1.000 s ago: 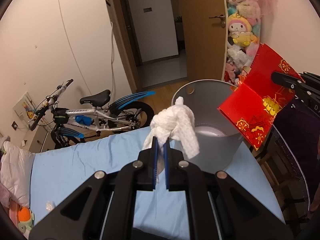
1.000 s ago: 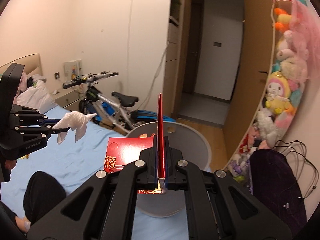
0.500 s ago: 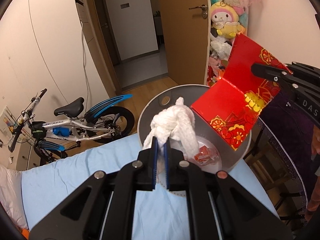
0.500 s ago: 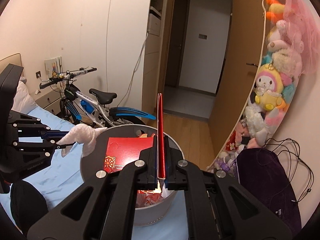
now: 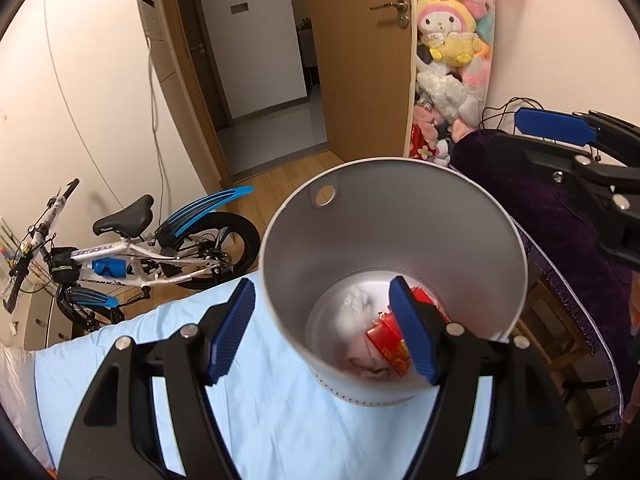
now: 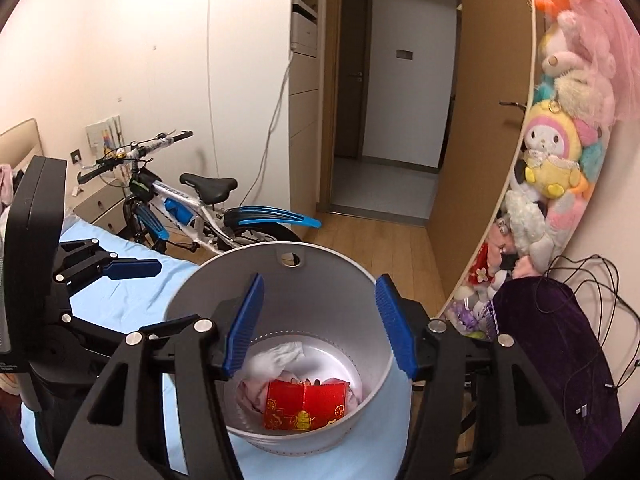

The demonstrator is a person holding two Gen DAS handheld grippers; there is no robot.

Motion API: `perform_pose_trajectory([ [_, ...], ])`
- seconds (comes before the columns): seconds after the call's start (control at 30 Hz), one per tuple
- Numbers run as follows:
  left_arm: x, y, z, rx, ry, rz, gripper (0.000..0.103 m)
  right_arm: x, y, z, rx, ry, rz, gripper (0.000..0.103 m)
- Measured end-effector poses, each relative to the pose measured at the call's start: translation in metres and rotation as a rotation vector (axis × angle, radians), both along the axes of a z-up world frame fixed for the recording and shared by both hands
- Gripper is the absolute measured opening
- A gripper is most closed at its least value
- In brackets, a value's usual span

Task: Collect trash
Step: 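Move both grippers back over the bed toward the remaining items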

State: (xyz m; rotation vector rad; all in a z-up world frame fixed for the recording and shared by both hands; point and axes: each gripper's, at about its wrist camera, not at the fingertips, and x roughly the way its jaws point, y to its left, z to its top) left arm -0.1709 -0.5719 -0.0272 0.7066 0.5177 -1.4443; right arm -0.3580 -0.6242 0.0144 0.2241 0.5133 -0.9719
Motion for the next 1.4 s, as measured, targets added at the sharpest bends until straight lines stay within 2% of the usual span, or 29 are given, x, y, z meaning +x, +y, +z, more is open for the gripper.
perform_pose_trajectory([
  [0.17,0.019,0.032,0.001,-0.031,0.004,0.060,0.070,0.021,0.022,-0.002,-0.012,0.004,0.072,0.056],
  [0.37,0.057,0.091,-0.010,-0.035,0.011,0.204,0.070,0.075,0.063,-0.016,0.009,0.028,0.224,0.056],
  [0.73,0.148,0.252,-0.025,-0.017,-0.054,0.591,0.070,0.198,0.162,-0.051,0.058,0.023,0.540,0.056],
  [1.0,0.201,0.385,-0.022,-0.046,-0.079,0.868,0.070,0.292,0.261,-0.072,0.086,0.042,0.805,0.056],
  [1.2,0.222,0.464,-0.028,-0.036,-0.080,1.023,0.070,0.344,0.336,-0.083,0.098,0.060,0.960,0.056],
  [1.4,0.239,0.526,-0.042,-0.024,-0.055,1.146,0.070,0.387,0.395,-0.098,0.113,0.073,1.055,0.056],
])
